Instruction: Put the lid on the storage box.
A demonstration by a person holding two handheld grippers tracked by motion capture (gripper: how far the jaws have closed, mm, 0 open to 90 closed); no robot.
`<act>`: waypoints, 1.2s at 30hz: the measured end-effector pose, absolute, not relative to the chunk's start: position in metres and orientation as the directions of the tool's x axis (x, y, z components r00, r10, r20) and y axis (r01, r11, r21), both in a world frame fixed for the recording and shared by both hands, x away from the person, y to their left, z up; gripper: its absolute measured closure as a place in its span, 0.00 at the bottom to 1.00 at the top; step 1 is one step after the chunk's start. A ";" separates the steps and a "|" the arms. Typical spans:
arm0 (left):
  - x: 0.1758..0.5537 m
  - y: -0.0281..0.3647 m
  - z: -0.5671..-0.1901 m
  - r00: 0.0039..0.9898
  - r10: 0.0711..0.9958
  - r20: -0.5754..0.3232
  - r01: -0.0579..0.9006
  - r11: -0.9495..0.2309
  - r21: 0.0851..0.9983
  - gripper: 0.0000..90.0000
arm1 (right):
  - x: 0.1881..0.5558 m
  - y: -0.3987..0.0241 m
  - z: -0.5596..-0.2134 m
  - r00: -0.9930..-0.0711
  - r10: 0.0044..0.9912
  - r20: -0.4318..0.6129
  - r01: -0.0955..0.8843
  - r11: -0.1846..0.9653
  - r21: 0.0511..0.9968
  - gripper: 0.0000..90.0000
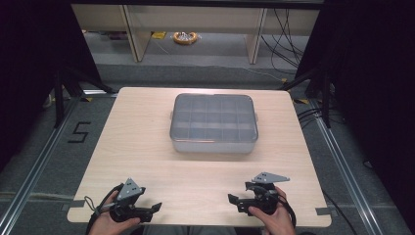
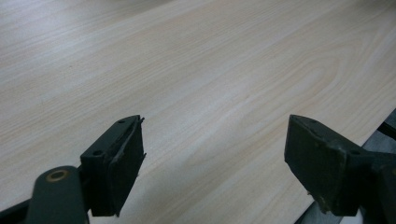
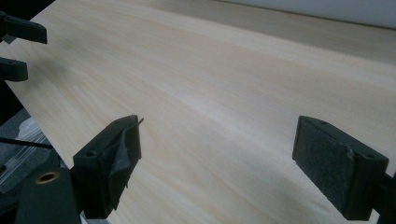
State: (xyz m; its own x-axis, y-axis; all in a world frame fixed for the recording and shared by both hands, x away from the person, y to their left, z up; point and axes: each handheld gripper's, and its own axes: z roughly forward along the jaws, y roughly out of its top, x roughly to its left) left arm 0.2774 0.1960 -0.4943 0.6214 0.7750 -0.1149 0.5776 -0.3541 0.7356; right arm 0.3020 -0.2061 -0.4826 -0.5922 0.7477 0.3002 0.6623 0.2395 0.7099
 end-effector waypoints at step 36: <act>0.269 0.188 -0.502 0.690 0.723 -0.028 0.540 -0.489 0.685 0.21 | 0.275 -0.212 -0.494 -0.607 0.753 0.253 0.661 0.303 0.686 0.19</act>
State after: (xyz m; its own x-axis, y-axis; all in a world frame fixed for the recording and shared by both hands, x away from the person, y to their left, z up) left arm 0.2686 0.1883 -0.5016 0.6903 0.7230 -0.0278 0.5400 -0.4892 0.6849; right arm 0.2746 -0.2122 -0.4941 -0.6073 0.7531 0.2529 0.6614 0.3030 0.6861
